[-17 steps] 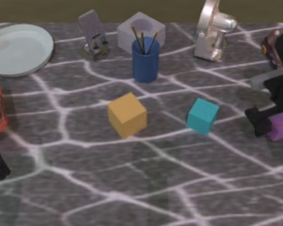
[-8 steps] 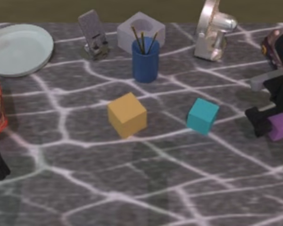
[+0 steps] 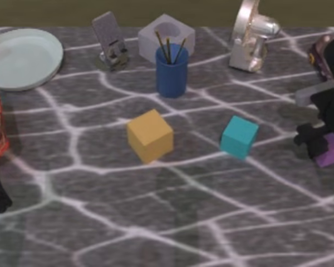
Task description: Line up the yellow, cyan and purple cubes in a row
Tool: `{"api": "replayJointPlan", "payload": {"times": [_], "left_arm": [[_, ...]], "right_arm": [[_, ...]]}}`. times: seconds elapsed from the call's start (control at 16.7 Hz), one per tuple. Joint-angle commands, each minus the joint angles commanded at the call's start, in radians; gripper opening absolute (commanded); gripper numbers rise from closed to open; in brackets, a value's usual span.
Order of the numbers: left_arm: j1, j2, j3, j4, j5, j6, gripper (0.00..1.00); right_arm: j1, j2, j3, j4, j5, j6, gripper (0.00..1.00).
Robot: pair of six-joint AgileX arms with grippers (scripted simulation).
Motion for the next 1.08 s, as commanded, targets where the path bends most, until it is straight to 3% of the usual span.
{"api": "replayJointPlan", "payload": {"times": [0.12, 0.72, 1.08], "left_arm": [[0.000, 0.000, 0.000, 0.000, 0.000, 0.000, 1.00], [0.000, 0.000, 0.000, 0.000, 0.000, 0.000, 1.00], [0.000, 0.000, 0.000, 0.000, 0.000, 0.000, 1.00]], "right_arm": [[0.000, 0.000, 0.000, 0.000, 0.000, 0.000, 0.00], [0.001, -0.043, 0.025, -0.034, -0.009, 0.004, 0.00], [0.006, -0.127, 0.133, -0.238, -0.010, 0.004, 0.00]]}}
